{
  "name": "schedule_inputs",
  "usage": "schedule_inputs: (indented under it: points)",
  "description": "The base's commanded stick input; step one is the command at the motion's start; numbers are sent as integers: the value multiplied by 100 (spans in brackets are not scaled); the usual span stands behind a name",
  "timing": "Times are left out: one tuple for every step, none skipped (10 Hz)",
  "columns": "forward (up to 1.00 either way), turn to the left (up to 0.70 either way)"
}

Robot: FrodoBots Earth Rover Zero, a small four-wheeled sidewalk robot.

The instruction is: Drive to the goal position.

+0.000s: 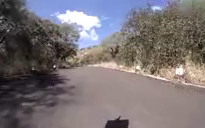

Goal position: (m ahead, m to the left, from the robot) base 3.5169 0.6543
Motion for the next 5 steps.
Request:
schedule_inputs:
  points:
    - [50,0]
    - [50,0]
    - [50,0]
    - [50,0]
    - [50,0]
